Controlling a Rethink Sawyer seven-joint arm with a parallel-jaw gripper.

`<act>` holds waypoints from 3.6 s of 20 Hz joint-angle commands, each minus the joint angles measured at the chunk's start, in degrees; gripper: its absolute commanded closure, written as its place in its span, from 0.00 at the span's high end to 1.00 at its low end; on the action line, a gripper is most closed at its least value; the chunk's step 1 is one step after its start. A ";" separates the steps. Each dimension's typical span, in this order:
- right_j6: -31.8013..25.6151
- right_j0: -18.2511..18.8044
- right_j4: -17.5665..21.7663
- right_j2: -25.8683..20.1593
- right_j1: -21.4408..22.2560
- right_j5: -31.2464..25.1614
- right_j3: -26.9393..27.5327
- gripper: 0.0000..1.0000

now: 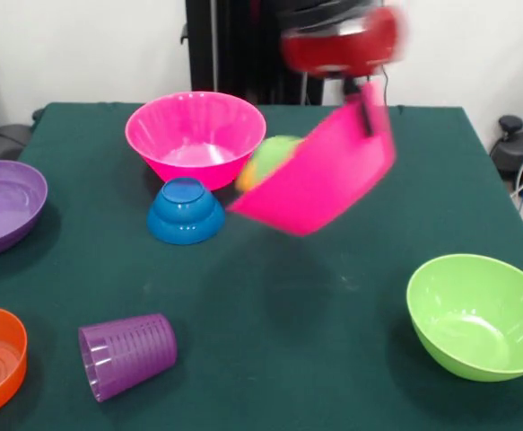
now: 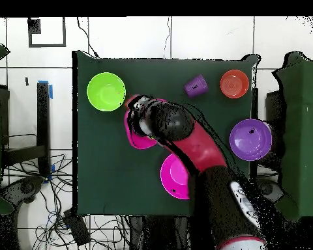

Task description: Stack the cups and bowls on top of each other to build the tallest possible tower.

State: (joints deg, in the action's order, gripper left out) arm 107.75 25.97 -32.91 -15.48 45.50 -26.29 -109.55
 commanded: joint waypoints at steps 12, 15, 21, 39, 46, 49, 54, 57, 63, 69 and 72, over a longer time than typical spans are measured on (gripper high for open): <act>0.79 -15.66 53.66 14.67 -0.95 -18.83 11.66 0.00; 7.86 -31.10 70.01 26.05 -11.49 -43.98 29.11 0.00; 8.98 -28.33 71.73 20.62 -7.28 -42.90 24.63 0.00; 0.99 -10.94 44.36 9.75 -2.10 -22.21 9.57 0.00; 0.51 -15.25 47.28 12.48 -8.19 -41.37 19.77 0.00; -2.22 -15.73 48.77 12.41 -10.30 -52.37 24.68 0.00; -6.74 -17.19 54.26 12.11 -13.18 -67.59 32.74 0.00; -7.97 -18.07 57.61 11.91 -14.39 -73.27 36.66 0.00; -10.32 -18.78 61.94 11.18 -14.44 -81.81 38.34 0.00; -12.17 -19.32 64.93 10.23 -15.74 -86.29 41.14 0.00; -13.42 -19.16 65.67 9.30 -16.28 -88.67 42.33 0.00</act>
State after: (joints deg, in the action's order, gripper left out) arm 105.88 7.29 26.93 -0.26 30.87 -104.76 -73.06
